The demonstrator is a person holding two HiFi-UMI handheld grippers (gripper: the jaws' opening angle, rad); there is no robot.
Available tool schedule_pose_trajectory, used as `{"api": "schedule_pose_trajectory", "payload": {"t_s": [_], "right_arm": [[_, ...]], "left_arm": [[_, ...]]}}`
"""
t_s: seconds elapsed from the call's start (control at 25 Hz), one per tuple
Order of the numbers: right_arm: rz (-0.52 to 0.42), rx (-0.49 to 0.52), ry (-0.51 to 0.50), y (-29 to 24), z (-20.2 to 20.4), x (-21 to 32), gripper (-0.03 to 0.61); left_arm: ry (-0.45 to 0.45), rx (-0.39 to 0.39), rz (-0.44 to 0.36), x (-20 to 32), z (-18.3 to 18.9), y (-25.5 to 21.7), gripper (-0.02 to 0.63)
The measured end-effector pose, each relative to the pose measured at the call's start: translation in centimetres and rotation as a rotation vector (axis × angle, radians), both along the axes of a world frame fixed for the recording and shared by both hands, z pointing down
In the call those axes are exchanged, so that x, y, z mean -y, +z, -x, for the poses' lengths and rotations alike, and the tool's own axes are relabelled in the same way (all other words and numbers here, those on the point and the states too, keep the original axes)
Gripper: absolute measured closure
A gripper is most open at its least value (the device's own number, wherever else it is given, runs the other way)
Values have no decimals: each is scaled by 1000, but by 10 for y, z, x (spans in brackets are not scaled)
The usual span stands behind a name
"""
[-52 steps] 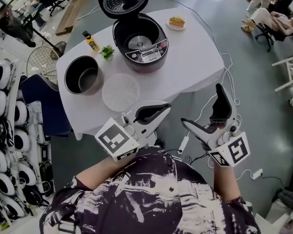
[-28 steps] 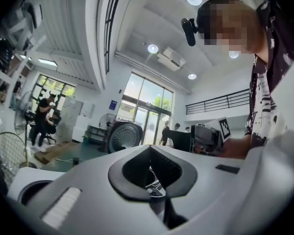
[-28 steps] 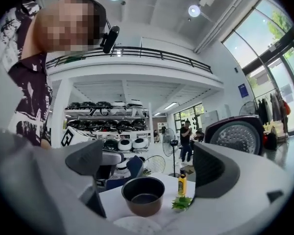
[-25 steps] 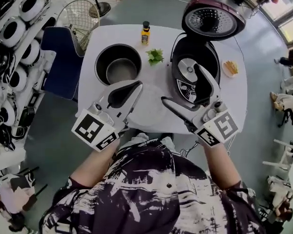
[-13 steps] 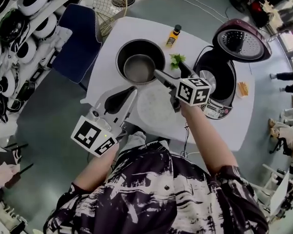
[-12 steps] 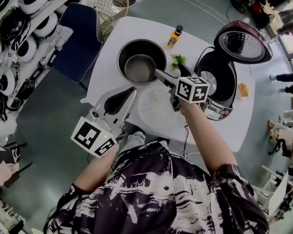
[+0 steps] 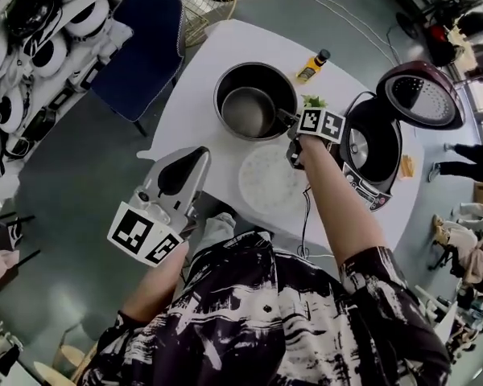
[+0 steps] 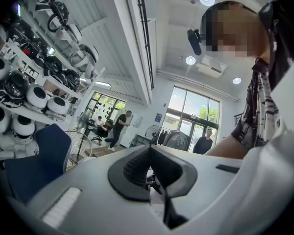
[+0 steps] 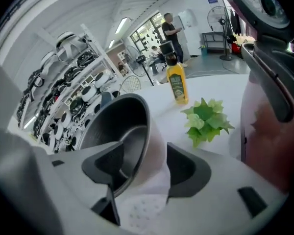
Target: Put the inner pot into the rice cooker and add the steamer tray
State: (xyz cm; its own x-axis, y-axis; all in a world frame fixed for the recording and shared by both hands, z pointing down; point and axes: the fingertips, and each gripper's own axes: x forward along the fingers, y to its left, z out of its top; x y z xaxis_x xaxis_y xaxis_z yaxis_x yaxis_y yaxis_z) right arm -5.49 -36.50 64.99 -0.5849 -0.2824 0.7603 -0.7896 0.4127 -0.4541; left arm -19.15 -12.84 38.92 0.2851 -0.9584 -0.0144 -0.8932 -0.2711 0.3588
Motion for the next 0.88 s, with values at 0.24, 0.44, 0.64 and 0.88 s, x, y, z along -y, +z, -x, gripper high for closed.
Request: {"api": "schedule_pose_trajectory", "payload": {"t_s": [0.24, 0.44, 0.64, 0.88], "right_arm": [[88, -58, 25, 26, 0, 3, 410], [136, -162, 13, 32, -2, 2, 505], [71, -288, 14, 25, -16, 5, 575], [53, -257, 16, 15, -25, 0, 566]], "left_arm": [[-46, -1, 5, -7, 20, 3, 609], [-58, 3, 7, -10, 25, 5, 609], [-34, 3, 4, -1, 23, -3, 609], [15, 10, -9, 10, 11, -11, 609]]}}
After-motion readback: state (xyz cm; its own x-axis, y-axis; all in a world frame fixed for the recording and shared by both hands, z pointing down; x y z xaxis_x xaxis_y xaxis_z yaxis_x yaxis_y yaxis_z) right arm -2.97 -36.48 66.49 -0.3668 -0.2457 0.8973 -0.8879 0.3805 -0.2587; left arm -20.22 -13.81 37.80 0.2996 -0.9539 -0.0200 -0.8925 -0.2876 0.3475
